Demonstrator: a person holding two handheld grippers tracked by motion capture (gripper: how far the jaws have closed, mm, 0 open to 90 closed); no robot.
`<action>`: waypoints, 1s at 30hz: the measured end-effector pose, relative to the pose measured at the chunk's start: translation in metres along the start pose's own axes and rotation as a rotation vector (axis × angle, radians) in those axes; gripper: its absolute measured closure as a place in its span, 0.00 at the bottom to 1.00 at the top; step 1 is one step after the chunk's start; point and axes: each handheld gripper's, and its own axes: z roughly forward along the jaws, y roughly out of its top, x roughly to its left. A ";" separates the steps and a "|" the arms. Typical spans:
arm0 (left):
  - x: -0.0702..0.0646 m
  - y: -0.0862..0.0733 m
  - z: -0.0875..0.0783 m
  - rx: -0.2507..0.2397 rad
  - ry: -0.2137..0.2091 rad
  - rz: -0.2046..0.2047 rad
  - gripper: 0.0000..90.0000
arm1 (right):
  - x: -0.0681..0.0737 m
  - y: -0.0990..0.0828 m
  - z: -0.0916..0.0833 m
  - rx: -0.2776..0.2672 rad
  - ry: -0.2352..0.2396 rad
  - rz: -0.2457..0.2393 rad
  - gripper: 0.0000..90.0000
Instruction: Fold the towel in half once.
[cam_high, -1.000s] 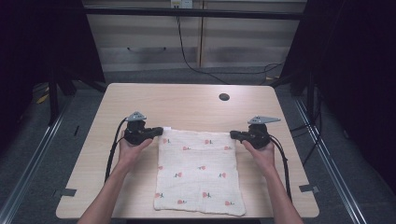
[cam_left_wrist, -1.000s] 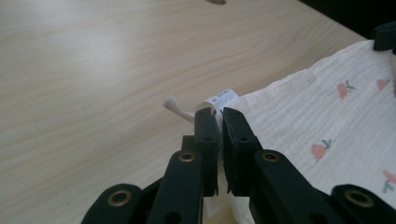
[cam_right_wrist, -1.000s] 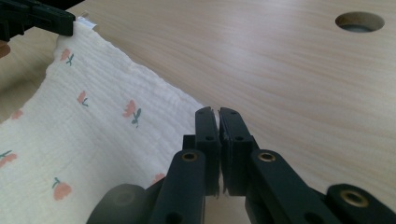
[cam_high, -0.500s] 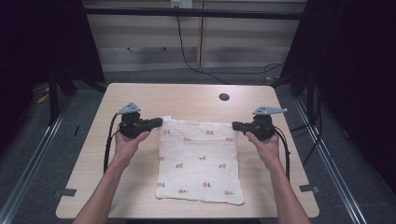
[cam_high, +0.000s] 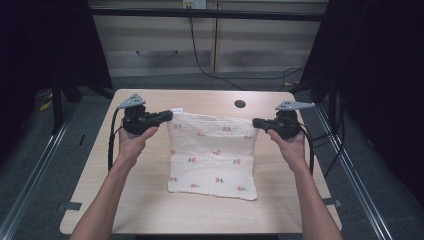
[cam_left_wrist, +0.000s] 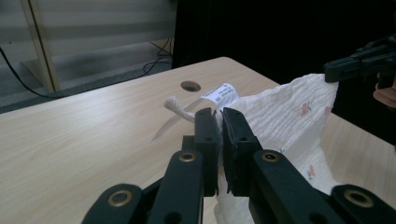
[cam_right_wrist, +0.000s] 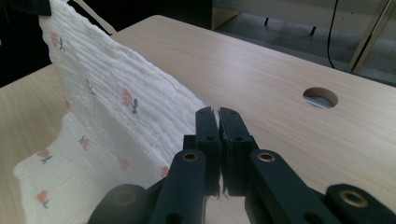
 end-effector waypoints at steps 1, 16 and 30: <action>-0.001 -0.002 0.000 0.005 -0.001 0.010 0.95 | 0.001 0.000 -0.001 -0.006 0.005 -0.002 0.97; -0.007 -0.060 -0.002 0.074 -0.017 -0.013 0.95 | 0.012 -0.044 0.000 0.046 0.058 -0.017 0.97; -0.025 -0.086 -0.018 0.130 -0.030 0.033 0.95 | 0.030 -0.072 -0.012 0.091 0.120 -0.029 0.97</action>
